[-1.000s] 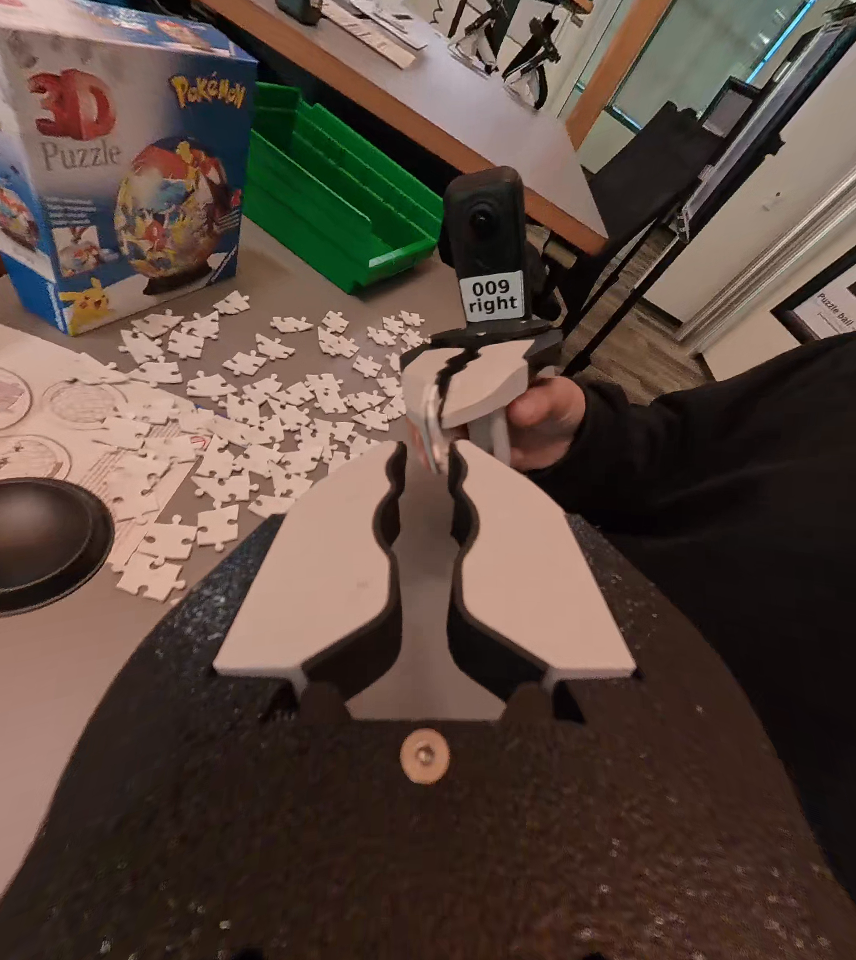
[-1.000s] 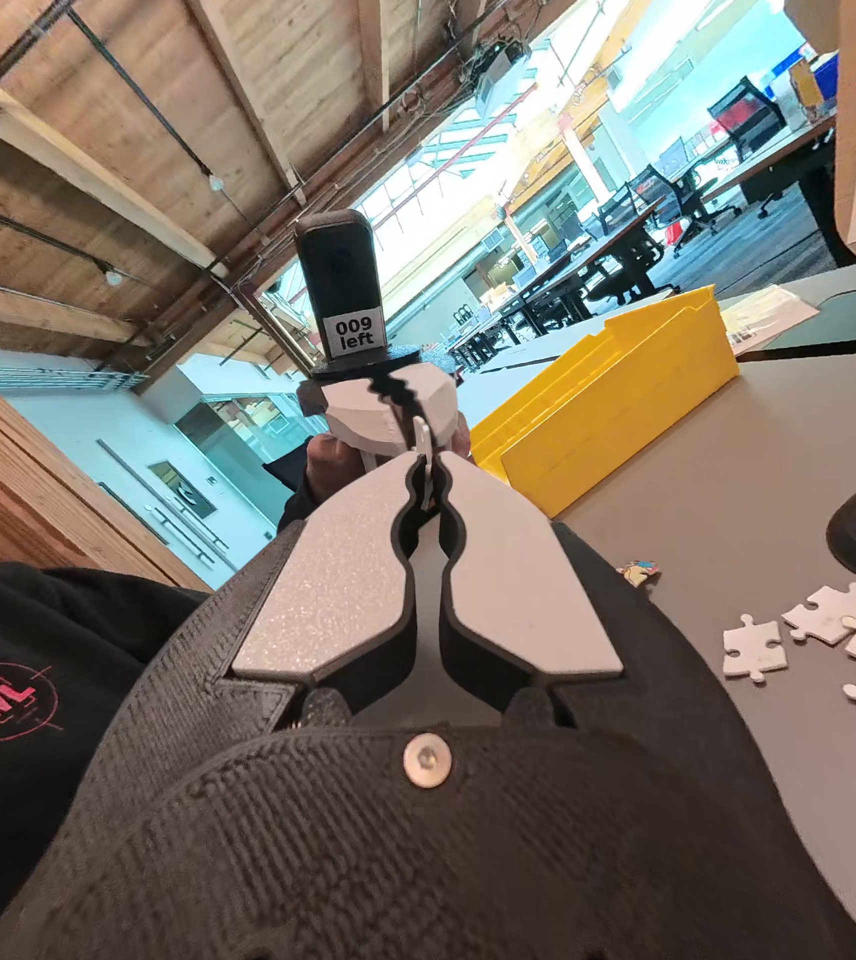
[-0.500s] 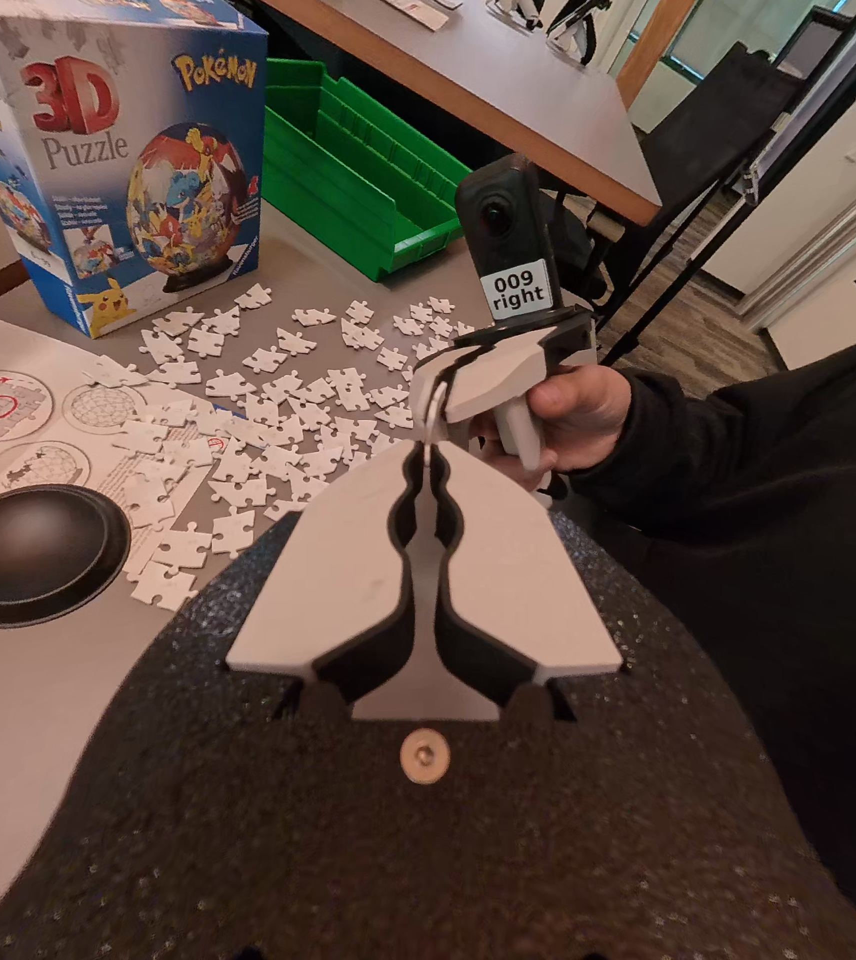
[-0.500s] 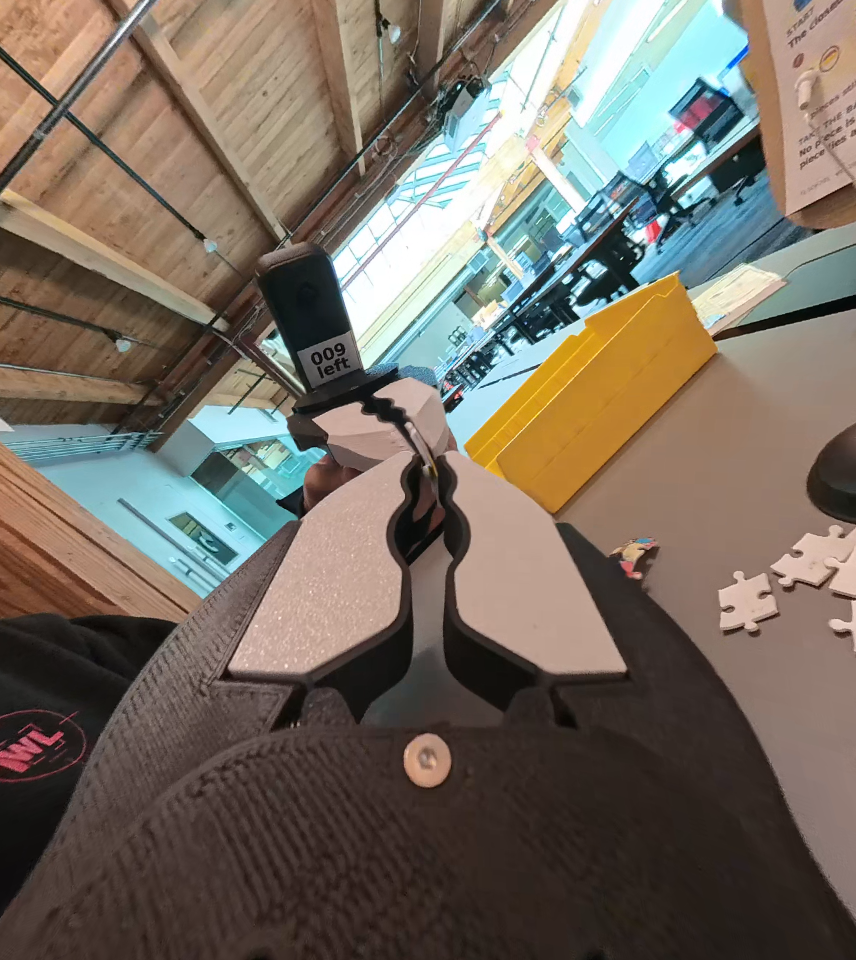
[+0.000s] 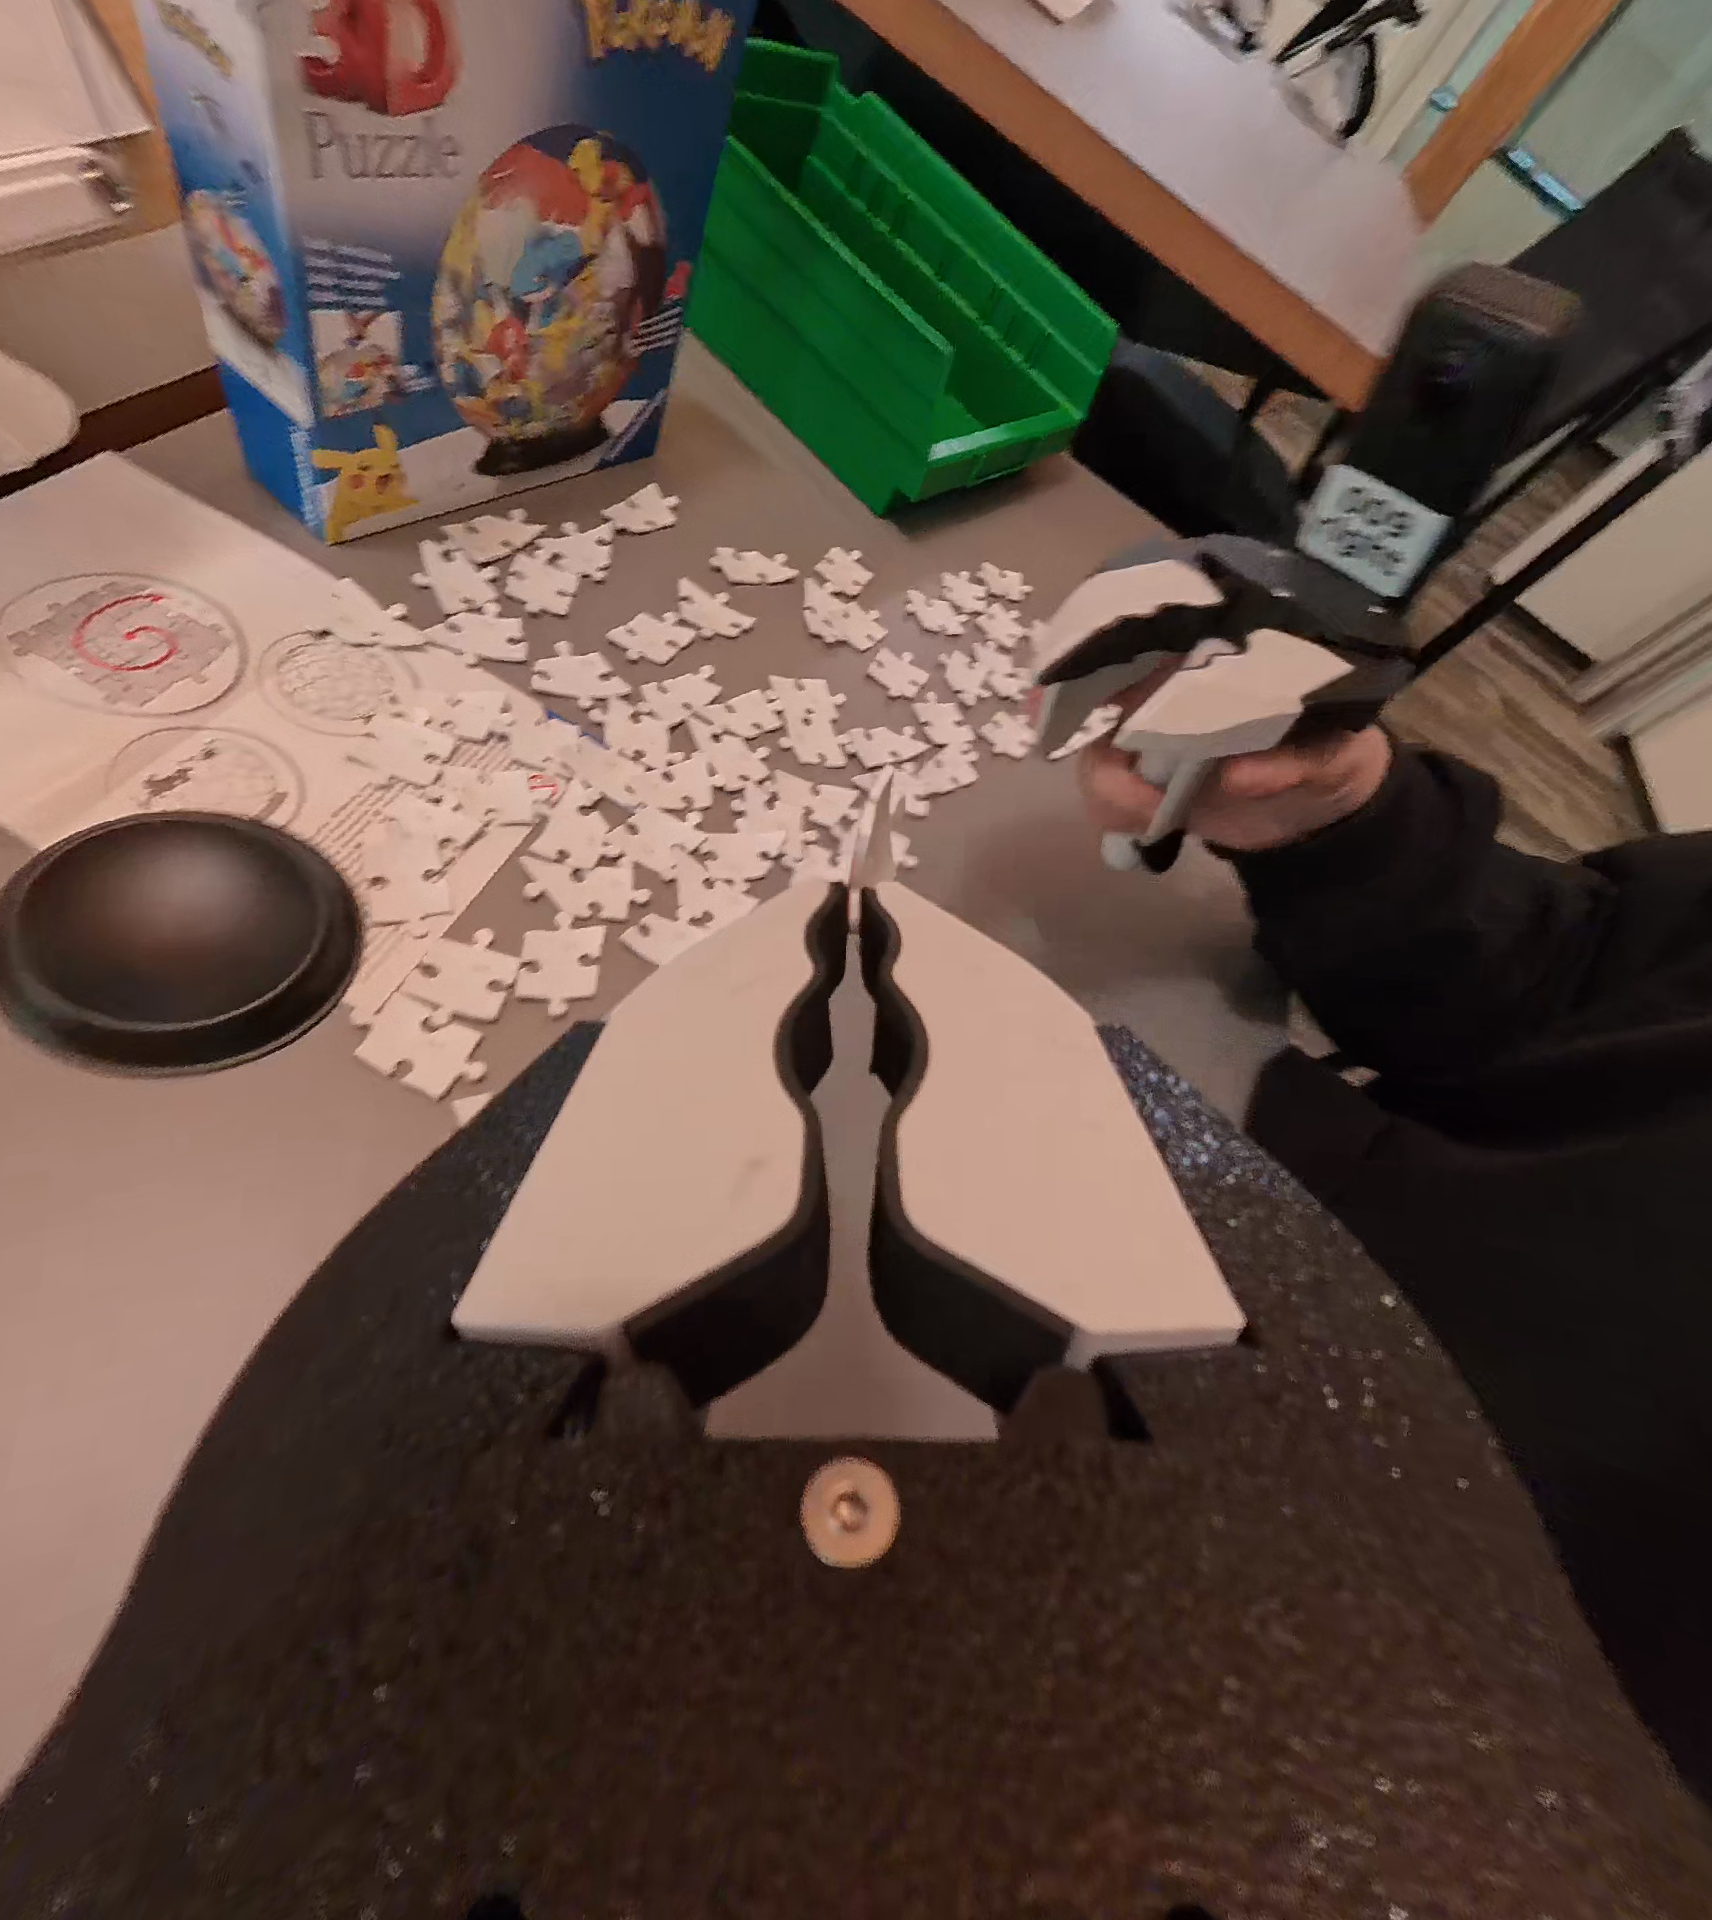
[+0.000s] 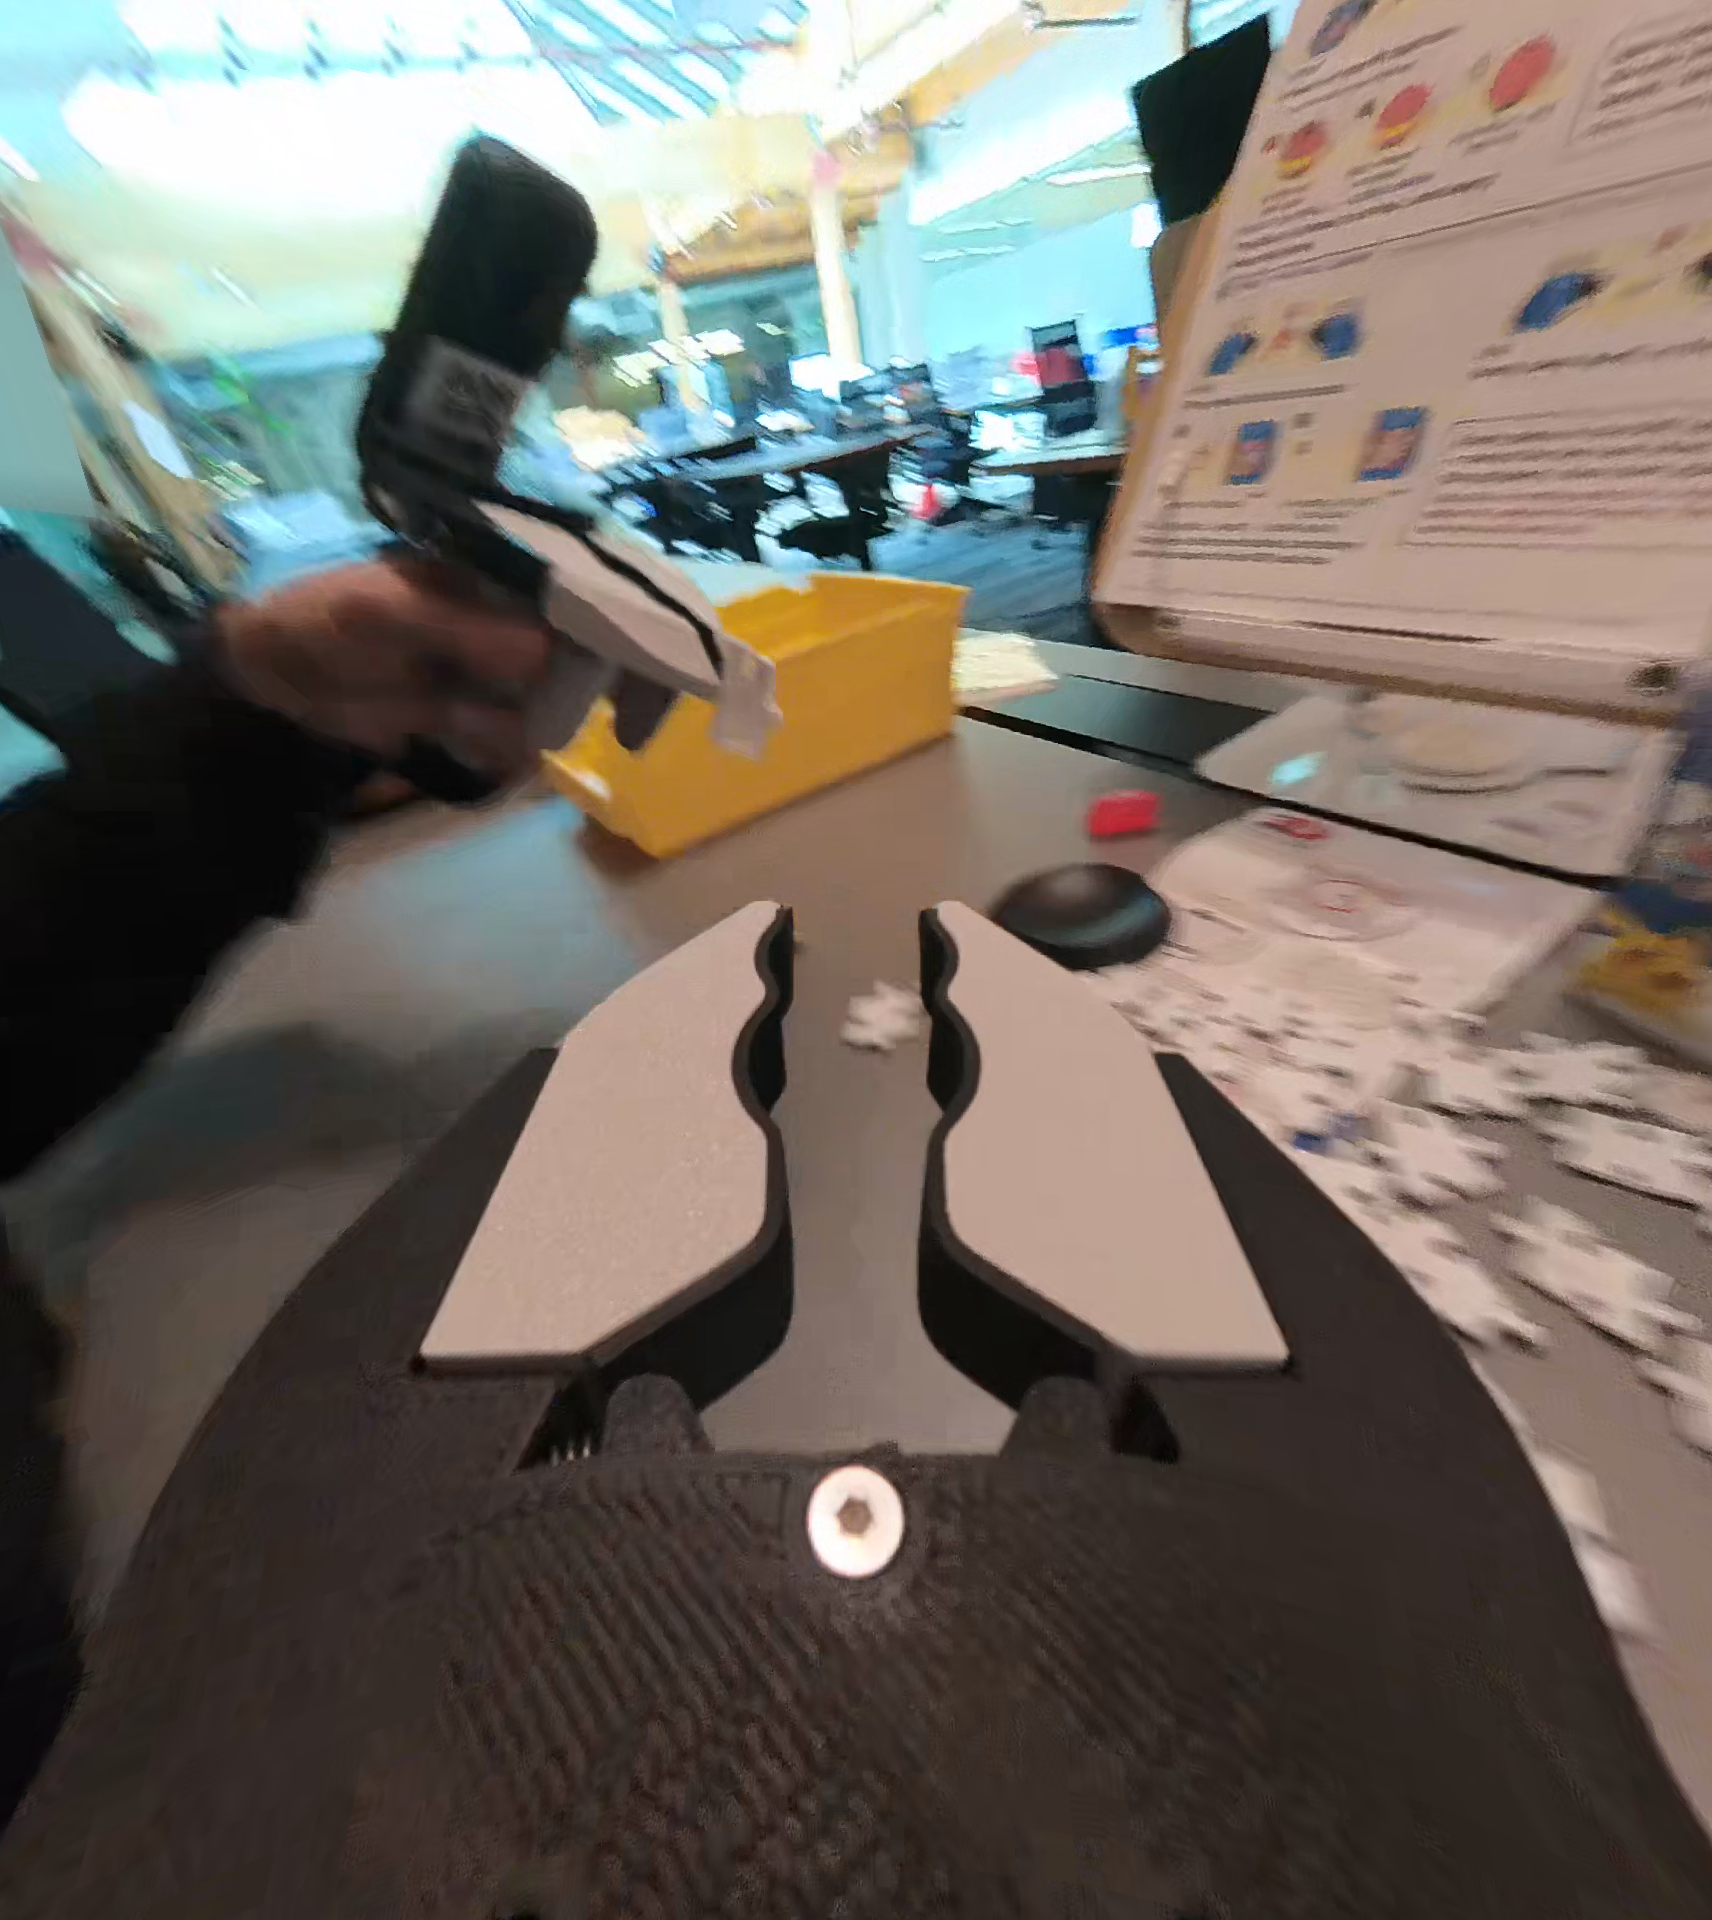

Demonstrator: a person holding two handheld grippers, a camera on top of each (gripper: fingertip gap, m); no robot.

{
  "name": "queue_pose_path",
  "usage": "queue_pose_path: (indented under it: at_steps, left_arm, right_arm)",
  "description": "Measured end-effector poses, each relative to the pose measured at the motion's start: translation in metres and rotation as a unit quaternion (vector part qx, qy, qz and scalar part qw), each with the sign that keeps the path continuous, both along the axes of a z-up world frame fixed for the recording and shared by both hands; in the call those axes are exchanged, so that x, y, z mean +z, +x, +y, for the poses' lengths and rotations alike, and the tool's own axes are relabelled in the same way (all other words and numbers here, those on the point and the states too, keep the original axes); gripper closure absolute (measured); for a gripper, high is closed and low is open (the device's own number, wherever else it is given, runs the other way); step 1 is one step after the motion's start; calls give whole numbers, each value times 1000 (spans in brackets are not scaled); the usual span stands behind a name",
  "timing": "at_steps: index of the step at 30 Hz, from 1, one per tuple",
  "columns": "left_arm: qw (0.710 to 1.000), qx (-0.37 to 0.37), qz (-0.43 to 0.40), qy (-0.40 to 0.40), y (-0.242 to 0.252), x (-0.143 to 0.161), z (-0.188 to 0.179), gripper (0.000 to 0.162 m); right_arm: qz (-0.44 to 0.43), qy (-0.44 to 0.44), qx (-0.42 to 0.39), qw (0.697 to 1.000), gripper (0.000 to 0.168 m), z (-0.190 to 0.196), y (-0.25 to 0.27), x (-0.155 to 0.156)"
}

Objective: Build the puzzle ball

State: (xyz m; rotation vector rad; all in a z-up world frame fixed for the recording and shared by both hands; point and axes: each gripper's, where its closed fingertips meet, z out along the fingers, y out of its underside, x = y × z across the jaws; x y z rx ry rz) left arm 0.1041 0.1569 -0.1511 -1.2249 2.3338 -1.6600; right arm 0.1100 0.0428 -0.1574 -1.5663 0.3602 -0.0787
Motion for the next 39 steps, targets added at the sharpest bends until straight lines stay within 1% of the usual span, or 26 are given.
queue_pose_path:
  at_steps: [2,4,6,11,14,17,19,23,27,29,34,39]
  left_arm:
    - [999,34,4,20,9,-9,14,161]
    - [998,56,20,25,18,-17,23,161]
    - [996,71,39,21,27,-24,26,161]
    - [990,107,82,32,48,-46,28,161]
    - [988,113,102,29,57,-55,21,161]
    - [984,122,120,46,63,-67,18,161]
    - [982,127,130,48,68,-73,16,161]
    - [978,139,149,54,80,-84,12,161]
    - [970,149,172,89,91,-103,7,161]
    - [967,148,188,91,94,-111,2,161]
    - [956,159,214,120,102,-130,-3,161]
    - [953,155,225,128,103,-141,-11,161]
  right_arm:
    - [-53,-45,-45,997,144,-24,11,-12]
    - [-79,-76,-64,992,139,-41,18,-19]
    - [-96,-89,-77,988,136,-50,25,-20]
    - [-152,-100,-97,979,129,-56,42,-11]
    - [-184,-112,-74,974,125,-51,40,-13]
    - [-209,-135,-58,967,121,-49,38,-22]
    - [-214,-143,-54,965,119,-52,37,-26]
    - [-213,-134,-63,966,119,-61,42,-24]
    - [-204,-123,-81,968,119,-72,50,-21]
    - [-199,-118,-85,969,120,-74,53,-21]
    - [-192,-116,-82,971,120,-74,54,-24]
    - [-190,-116,-80,972,120,-74,53,-24]
